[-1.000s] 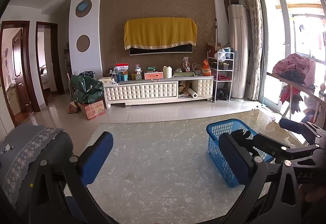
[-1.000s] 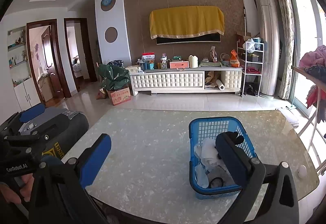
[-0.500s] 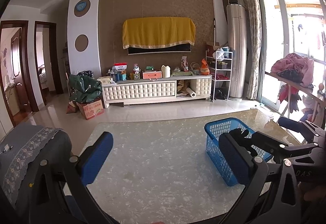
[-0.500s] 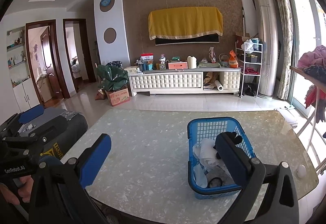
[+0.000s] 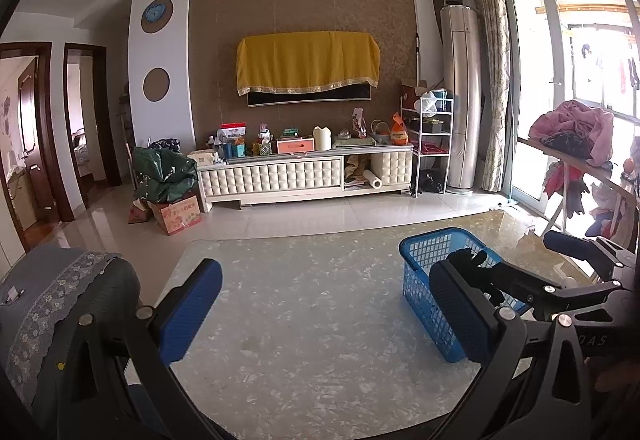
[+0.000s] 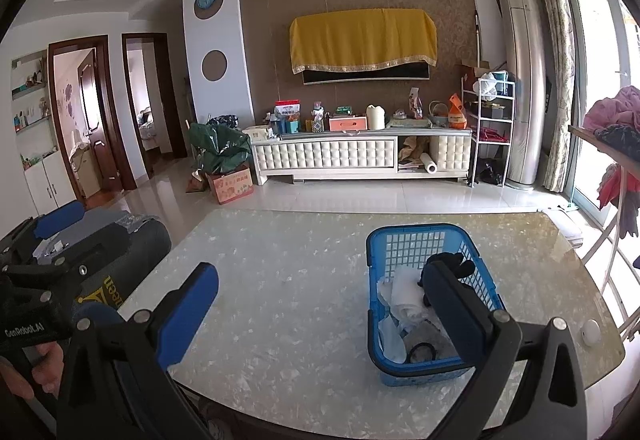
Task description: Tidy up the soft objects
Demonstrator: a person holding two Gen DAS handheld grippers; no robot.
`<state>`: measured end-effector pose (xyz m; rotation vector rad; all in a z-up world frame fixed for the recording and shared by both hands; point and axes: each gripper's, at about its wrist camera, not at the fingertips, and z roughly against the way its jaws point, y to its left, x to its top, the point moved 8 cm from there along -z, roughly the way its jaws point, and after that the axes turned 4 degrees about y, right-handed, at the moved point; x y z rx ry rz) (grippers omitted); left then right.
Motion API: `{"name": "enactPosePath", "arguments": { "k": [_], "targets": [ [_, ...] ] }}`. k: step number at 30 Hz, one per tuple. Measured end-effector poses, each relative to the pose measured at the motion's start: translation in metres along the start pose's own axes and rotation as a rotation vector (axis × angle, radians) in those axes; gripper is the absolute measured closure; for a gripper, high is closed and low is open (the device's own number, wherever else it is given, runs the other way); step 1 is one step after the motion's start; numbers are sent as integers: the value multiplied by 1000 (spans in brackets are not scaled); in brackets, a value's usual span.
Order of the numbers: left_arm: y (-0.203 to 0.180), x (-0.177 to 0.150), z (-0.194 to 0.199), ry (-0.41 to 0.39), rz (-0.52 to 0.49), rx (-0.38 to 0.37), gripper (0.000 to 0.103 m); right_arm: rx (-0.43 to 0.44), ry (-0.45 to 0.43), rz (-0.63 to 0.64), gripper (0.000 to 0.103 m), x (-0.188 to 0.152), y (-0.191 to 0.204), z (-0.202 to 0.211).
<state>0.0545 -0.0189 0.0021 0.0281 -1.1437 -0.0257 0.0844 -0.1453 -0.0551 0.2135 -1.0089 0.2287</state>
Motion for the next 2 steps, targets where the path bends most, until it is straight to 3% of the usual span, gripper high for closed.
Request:
{"name": "enactPosePath", "arguments": {
  "k": [2],
  "targets": [
    [0,0,-1,4,3,-8,0,-1,4,-3,0,0,0,0]
  ]
}}
